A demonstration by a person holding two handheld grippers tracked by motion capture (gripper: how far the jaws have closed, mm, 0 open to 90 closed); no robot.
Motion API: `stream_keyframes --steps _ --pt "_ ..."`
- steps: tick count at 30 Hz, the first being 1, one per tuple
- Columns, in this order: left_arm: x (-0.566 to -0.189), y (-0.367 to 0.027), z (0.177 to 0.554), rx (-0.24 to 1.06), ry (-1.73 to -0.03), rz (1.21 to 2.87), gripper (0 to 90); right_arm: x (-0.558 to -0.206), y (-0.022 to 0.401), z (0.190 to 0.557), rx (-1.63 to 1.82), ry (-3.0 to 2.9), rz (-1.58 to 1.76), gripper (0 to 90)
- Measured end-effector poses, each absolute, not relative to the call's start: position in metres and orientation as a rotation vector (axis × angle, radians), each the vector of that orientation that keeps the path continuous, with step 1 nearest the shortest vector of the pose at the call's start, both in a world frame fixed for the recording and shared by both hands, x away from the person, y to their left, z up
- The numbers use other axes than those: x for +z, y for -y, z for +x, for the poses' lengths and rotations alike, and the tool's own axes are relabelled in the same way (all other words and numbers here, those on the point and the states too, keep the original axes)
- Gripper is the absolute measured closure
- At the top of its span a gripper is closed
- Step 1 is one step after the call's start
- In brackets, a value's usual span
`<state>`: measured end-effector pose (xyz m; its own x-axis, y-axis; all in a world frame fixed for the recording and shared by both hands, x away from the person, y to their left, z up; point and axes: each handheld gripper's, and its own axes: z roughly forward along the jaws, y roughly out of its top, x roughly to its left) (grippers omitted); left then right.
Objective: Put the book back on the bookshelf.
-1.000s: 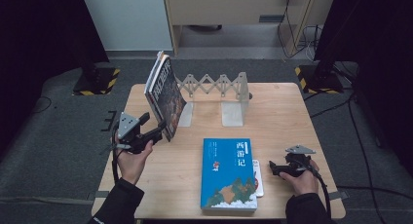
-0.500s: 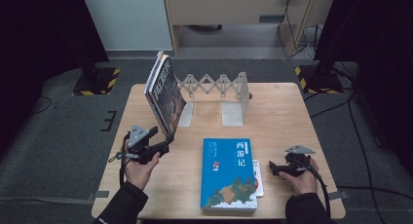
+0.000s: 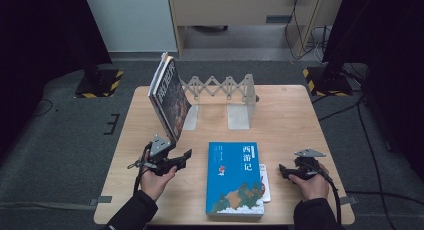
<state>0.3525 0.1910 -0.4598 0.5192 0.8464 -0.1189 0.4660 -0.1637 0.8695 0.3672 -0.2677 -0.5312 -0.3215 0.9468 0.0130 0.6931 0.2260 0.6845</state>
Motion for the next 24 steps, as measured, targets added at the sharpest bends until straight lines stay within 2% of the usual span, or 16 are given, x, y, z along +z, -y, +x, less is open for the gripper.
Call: stream_keyframes --steps 10,24 --pt "-0.473 -0.182 0.355 0.406 -1.088 1.844 28.7 -0.512 0.256 0.36 0.977 -2.066 1.475 20.6" --pt "-0.495 -0.145 0.357 0.315 -1.029 1.991 25.7 -0.497 0.234 0.355 1.144 -2.083 1.387 22.1"
